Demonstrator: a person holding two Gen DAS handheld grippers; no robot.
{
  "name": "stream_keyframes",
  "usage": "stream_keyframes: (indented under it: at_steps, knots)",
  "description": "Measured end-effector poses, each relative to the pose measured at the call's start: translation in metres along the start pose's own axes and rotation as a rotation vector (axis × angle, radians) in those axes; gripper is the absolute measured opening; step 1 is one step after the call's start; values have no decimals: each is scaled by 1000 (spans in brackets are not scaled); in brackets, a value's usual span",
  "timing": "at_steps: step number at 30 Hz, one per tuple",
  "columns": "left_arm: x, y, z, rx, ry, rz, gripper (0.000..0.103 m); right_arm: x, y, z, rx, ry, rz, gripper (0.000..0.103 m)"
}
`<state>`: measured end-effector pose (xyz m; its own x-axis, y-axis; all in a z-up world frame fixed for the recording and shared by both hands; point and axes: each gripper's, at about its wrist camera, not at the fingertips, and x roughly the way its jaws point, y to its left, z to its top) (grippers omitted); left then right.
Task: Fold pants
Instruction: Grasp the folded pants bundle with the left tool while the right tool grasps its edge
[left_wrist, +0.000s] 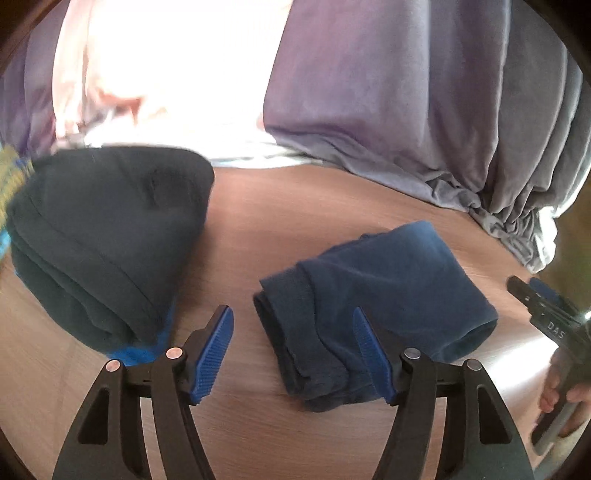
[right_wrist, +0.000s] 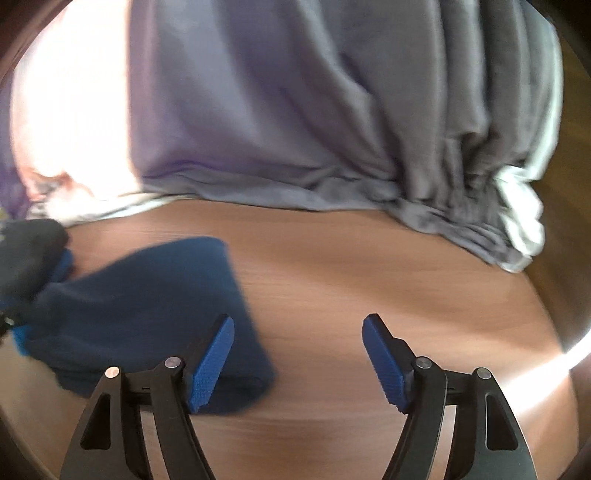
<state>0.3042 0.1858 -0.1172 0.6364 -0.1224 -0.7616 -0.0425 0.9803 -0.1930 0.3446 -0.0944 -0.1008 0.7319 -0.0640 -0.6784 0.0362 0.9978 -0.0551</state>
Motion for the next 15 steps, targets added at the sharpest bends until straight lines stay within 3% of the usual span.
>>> stream_keyframes:
  at_steps: [6, 15]
  knots:
    - [25, 7, -1, -84, 31, -52, 67, 25, 13, 7, 21, 23, 133, 72]
    - [52, 6, 1, -92, 78, -73, 68, 56, 20, 0, 14, 90, 183, 72]
